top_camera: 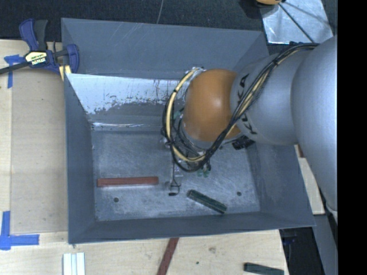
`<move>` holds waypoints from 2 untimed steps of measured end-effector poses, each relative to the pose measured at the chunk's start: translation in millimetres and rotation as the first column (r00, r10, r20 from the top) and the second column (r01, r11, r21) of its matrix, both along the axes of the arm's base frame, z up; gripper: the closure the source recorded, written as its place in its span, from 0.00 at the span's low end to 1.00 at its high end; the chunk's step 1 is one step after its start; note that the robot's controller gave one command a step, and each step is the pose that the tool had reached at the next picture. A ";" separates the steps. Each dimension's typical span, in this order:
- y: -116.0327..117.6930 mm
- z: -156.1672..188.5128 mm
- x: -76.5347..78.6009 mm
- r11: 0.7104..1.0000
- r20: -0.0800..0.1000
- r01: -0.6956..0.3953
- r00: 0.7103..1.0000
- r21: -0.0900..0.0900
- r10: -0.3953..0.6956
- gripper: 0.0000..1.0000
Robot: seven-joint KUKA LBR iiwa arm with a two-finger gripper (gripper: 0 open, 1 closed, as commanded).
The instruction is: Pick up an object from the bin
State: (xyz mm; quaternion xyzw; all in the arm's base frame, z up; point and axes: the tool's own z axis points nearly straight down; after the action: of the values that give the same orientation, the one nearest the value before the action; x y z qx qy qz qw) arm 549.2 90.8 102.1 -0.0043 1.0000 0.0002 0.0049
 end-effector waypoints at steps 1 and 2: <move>17.4 -30.7 -50.9 0.997 -0.010 0.077 0.997 0.002 -0.077 0.00; 68.8 -29.8 -13.2 0.989 -0.004 -0.145 0.989 0.001 0.145 1.00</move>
Offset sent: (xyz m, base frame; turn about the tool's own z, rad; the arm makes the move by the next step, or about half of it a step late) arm -0.0149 0.0683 -0.0311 -0.1456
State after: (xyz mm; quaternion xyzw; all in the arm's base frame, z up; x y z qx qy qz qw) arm 536.0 159.7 72.3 -0.0768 0.9970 0.0011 0.0030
